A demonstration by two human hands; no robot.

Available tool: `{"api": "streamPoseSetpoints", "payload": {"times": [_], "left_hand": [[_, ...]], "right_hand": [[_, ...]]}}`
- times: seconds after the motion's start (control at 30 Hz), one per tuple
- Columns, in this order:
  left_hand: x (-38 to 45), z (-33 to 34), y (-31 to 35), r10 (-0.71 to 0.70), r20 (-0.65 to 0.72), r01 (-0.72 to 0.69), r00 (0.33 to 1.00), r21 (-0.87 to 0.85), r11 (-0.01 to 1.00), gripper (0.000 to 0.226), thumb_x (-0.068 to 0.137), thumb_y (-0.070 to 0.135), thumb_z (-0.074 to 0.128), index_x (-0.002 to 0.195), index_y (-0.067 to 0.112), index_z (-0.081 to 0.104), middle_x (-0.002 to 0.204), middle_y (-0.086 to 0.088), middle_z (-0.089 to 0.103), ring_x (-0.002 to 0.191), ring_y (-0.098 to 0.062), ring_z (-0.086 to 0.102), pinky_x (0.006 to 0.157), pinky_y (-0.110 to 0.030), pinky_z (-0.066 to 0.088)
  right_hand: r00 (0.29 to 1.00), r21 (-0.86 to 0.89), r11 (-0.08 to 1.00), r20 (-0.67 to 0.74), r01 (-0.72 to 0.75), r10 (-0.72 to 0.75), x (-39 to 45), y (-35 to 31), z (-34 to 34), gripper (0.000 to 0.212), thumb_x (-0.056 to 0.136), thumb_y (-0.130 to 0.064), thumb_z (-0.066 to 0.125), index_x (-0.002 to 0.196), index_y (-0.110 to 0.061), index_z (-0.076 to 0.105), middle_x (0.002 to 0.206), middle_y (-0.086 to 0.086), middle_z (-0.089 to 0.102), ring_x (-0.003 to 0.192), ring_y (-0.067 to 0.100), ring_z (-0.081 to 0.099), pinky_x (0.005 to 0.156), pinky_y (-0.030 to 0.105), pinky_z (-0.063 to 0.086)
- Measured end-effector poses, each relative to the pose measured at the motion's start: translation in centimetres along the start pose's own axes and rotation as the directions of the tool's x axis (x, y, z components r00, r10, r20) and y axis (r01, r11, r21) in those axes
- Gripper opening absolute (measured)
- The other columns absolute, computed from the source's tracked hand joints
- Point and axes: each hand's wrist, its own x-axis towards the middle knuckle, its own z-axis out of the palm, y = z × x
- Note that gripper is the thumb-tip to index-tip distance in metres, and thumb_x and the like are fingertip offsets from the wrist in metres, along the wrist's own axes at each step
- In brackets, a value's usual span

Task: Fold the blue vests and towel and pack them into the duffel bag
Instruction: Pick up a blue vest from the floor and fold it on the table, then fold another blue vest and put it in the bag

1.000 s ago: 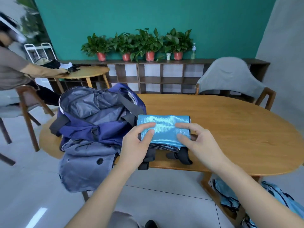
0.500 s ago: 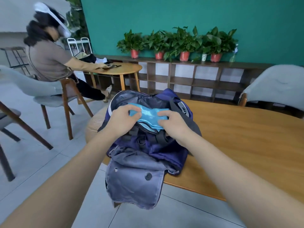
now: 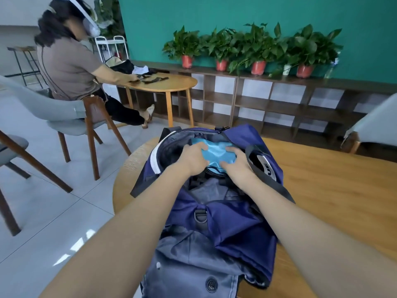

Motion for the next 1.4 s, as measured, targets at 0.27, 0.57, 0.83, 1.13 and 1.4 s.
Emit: {"api": "streamPoseSetpoints", "payload": {"times": [0.27, 0.57, 0.83, 1.13, 1.4], "left_hand": [[1.1, 5.9, -4.7, -0.062, -0.088, 0.061, 0.994, -0.012, 0.998, 0.049, 0.101, 0.029, 0.057, 0.148, 0.03, 0.044, 0.14, -0.018, 0.042, 0.13, -0.038, 0.039, 0.113, -0.045, 0.034], [1.1, 5.8, -5.0, 0.049, -0.195, -0.075, 0.98, -0.13, 0.989, 0.054, 0.095, 0.017, 0.069, 0.146, 0.017, 0.05, 0.142, -0.011, 0.054, 0.134, -0.025, 0.046, 0.11, -0.026, 0.03], [0.2, 4.4, -3.6, -0.039, -0.152, 0.035, 0.988, -0.03, 0.999, 0.055, 0.1, 0.029, 0.06, 0.151, 0.023, 0.042, 0.147, -0.011, 0.048, 0.134, -0.03, 0.045, 0.109, -0.039, 0.039], [-5.6, 1.9, -0.4, 0.013, -0.274, -0.035, 0.962, -0.075, 0.997, 0.058, 0.096, 0.035, 0.066, 0.148, 0.021, 0.044, 0.134, -0.01, 0.054, 0.12, -0.026, 0.055, 0.102, -0.042, 0.047], [-17.2, 4.7, 4.5, 0.043, -0.352, -0.126, 0.935, -0.214, 0.969, 0.044, 0.095, 0.04, 0.063, 0.136, 0.026, 0.055, 0.103, 0.005, 0.072, 0.103, -0.014, 0.066, 0.093, -0.034, 0.051]], "right_hand": [[0.972, -0.256, 0.966, 0.213, -0.042, 0.099, 1.4, 4.0, 0.3, 0.077, 0.089, -0.049, 0.07, 0.154, -0.035, 0.03, 0.145, 0.0, 0.046, 0.13, 0.024, 0.048, 0.104, 0.032, 0.038], [0.988, -0.258, 0.966, 0.142, -0.027, 0.066, 3.7, 6.5, 1.0, 0.119, 0.055, -0.09, 0.062, 0.155, -0.033, 0.032, 0.15, -0.002, 0.046, 0.138, 0.023, 0.046, 0.116, 0.042, 0.036], [0.976, -0.264, 0.964, 0.206, -0.013, 0.07, 0.5, 3.5, -0.4, 0.075, 0.089, -0.04, 0.074, 0.15, -0.027, 0.031, 0.134, -0.004, 0.052, 0.115, 0.016, 0.05, 0.099, 0.027, 0.037], [0.943, -0.388, 0.89, 0.312, 0.24, -0.119, -6.0, -0.1, -3.9, 0.101, 0.073, -0.066, 0.073, 0.155, -0.029, 0.029, 0.159, -0.003, 0.032, 0.145, 0.021, 0.031, 0.118, 0.039, 0.031], [0.904, -0.339, 0.851, 0.296, 0.401, -0.308, -17.5, 2.0, -12.7, 0.053, 0.089, -0.039, 0.073, 0.137, -0.024, 0.056, 0.132, -0.008, 0.06, 0.119, 0.006, 0.055, 0.103, 0.022, 0.042]]}}
